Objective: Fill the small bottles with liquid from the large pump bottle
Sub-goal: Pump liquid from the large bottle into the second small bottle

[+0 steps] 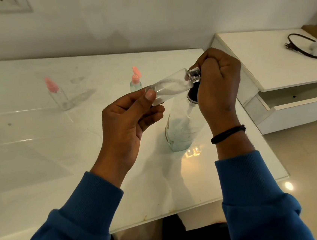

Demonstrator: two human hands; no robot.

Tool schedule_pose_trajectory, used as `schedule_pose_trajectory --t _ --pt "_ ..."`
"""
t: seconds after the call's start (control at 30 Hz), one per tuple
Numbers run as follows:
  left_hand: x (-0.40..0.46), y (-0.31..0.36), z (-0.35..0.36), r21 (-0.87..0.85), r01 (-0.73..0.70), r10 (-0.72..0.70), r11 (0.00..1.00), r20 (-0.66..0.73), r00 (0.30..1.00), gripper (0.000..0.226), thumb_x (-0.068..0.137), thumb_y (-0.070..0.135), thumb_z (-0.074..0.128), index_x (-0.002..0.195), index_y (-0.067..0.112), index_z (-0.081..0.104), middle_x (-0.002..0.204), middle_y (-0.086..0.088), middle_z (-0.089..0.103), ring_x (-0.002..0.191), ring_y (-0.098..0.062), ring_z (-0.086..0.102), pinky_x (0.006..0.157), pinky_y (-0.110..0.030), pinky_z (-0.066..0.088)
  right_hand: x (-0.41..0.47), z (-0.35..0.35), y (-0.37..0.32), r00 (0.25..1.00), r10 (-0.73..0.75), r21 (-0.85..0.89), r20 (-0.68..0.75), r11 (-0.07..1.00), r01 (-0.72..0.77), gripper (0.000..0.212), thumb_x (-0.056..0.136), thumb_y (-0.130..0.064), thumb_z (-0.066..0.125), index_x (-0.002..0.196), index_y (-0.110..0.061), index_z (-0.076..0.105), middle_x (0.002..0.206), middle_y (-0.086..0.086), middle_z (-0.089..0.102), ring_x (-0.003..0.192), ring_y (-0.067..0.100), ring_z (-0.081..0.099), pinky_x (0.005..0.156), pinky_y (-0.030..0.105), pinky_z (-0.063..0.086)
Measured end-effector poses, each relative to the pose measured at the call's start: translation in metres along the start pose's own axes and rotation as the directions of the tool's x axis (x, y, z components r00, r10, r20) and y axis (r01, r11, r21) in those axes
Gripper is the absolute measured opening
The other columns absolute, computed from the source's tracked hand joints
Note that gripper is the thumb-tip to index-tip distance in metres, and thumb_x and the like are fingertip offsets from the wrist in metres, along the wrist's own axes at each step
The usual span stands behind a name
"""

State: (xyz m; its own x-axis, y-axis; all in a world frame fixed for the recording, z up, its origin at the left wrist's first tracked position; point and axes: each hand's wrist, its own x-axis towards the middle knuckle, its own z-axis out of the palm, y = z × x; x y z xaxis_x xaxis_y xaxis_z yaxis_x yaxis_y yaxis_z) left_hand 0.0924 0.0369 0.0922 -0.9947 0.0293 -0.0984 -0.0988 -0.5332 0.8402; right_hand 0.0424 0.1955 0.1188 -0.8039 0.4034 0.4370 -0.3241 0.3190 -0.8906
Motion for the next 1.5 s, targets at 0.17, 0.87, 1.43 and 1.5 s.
schedule_pose_trajectory --t 0.17,0.87,1.43,1.5 --pt "0.0007 -0.0007 -0.0011 -0.004 0.000 0.000 1.000 -0.009 1.000 0.040 0.073 0.029 0.074 0.106 0.007 0.075 0.094 -0.015 0.076 0.078 -0.023 0.073 0.070 -0.026 0.058 -0.0036 0.0020 0.0015 1.000 -0.009 -0.015 -0.008 1.000 0.009 0.020 0.077 -0.003 0.036 0.061 -0.002 0.048 0.057 0.011 0.044 0.059 0.038 0.045 0.054 0.049 0.044" --pt "-0.0001 0.0002 0.0006 0.000 0.000 0.000 1.000 0.004 1.000 0.040 0.071 0.030 0.076 0.105 0.009 0.076 0.097 -0.017 0.076 0.079 -0.023 0.073 0.070 -0.026 0.058 -0.0013 0.0013 -0.0022 1.000 -0.019 -0.013 -0.004 1.000 0.019 0.020 0.077 -0.002 0.036 0.060 -0.005 0.049 0.057 0.005 0.047 0.063 0.044 0.051 0.054 0.056 0.048" --pt "-0.0008 -0.0003 0.0008 -0.007 0.007 -0.007 1.000 -0.007 1.000 0.040 0.070 0.031 0.076 0.103 0.008 0.076 0.096 -0.016 0.076 0.078 -0.023 0.073 0.069 -0.026 0.058 -0.0047 0.0013 -0.0039 1.000 -0.016 -0.032 -0.025 0.999 0.015 0.026 0.080 -0.006 0.036 0.059 -0.017 0.047 0.050 -0.015 0.042 0.056 0.013 0.042 0.054 0.030 0.037" --pt "-0.0004 0.0001 0.0018 -0.001 0.002 -0.002 1.000 -0.002 1.000 0.041 0.070 0.031 0.076 0.104 0.008 0.076 0.096 -0.016 0.076 0.078 -0.022 0.073 0.069 -0.026 0.058 -0.0031 0.0009 -0.0052 0.998 -0.040 -0.034 -0.042 0.999 0.039 0.023 0.080 -0.004 0.037 0.062 -0.009 0.051 0.052 -0.013 0.042 0.058 0.024 0.046 0.054 0.039 0.043"
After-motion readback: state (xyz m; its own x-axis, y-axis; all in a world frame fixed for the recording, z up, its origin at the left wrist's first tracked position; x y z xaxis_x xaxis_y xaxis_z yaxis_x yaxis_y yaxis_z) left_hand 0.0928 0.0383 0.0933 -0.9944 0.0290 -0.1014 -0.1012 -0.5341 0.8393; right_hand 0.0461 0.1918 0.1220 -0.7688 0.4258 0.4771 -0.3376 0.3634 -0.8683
